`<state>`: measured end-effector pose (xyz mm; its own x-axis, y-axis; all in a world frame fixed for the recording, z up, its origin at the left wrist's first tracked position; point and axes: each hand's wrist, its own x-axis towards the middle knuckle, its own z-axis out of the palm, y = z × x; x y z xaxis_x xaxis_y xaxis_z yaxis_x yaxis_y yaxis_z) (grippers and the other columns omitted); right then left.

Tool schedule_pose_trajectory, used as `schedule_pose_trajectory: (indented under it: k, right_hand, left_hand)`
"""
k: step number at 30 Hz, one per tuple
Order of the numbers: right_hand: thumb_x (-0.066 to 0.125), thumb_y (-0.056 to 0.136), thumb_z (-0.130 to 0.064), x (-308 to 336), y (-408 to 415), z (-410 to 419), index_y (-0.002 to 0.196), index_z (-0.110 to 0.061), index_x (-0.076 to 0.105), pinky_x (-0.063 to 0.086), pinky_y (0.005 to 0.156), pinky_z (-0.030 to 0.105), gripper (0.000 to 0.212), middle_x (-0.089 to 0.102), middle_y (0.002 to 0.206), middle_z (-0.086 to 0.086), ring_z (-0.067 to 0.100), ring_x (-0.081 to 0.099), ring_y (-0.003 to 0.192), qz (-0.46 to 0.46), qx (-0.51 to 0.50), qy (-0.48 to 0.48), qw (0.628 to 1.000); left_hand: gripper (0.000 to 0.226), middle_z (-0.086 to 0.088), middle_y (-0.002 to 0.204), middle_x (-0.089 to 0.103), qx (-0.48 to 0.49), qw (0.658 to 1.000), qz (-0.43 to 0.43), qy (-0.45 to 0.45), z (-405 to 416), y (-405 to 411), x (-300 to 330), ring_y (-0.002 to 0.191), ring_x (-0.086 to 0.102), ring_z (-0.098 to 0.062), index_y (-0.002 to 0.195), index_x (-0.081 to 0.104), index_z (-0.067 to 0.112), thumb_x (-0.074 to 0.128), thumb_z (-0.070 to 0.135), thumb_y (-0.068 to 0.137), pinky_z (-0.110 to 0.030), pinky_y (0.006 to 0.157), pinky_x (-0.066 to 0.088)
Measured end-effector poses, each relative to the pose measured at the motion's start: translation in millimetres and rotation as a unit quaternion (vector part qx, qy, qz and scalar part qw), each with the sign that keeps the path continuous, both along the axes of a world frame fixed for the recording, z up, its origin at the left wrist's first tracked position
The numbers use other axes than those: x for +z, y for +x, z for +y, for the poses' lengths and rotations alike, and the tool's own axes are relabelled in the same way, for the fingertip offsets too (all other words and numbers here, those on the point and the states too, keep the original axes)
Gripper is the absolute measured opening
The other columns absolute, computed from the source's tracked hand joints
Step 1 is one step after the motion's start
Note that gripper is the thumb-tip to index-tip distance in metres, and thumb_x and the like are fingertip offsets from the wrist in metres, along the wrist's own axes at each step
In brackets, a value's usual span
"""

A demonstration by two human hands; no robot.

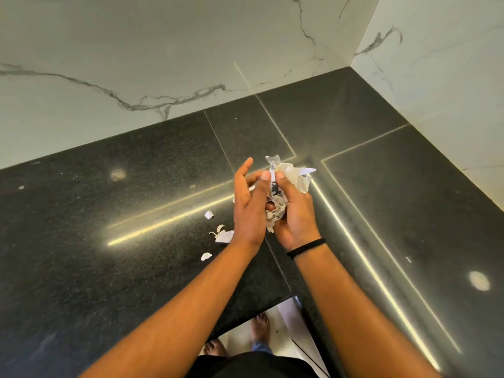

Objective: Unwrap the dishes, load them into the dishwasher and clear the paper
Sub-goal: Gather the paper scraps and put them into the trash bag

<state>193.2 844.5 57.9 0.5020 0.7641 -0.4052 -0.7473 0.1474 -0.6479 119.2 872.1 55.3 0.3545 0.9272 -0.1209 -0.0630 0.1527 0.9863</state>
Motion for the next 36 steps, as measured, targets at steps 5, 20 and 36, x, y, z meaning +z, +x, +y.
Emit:
schedule_pose_trajectory:
  k: [5, 20, 36]
  right_hand:
    - [0.061, 0.094, -0.008, 29.0, -9.2, 1.8, 0.117, 0.000, 0.068, 0.055, 0.096, 0.046, 0.026, 0.071, 0.114, 0.022, 0.036, 0.069, 0.107, -0.043, -0.042, 0.045, 0.997]
    - [0.066, 0.076, -0.003, 57.2, -21.0, -4.1, 0.137, -0.008, 0.052, 0.055, 0.095, 0.040, 0.062, 0.070, 0.121, 0.016, 0.030, 0.068, 0.113, -0.250, -0.029, 0.141, 0.958]
    - [0.047, 0.099, -0.037, 52.0, -51.3, 21.3, 0.125, -0.009, 0.065, 0.042, 0.110, 0.060, 0.042, 0.067, 0.125, 0.021, 0.039, 0.063, 0.120, 0.028, -0.070, 0.117, 0.990]
  left_hand:
    - [0.046, -0.016, 0.124, 0.069, 0.004, 0.973, -0.169, -0.159, 9.0, 15.5, 37.6, 0.119, 0.065, -0.031, 0.130, 0.062, 0.011, 0.048, 0.045, 0.102, -0.048, 0.105, 0.050]
    - [0.037, -0.017, 0.117, 0.069, 0.063, 0.866, -0.384, -0.315, 17.5, 18.0, 70.8, 0.100, 0.069, -0.032, 0.112, 0.066, 0.010, 0.045, 0.039, 0.103, -0.044, 0.097, 0.051]
    - [0.035, -0.014, 0.117, 0.070, 0.139, 0.855, -0.416, -0.276, 21.3, -25.8, 76.6, 0.105, 0.067, -0.036, 0.113, 0.066, 0.009, 0.041, 0.031, 0.105, -0.051, 0.097, 0.052]
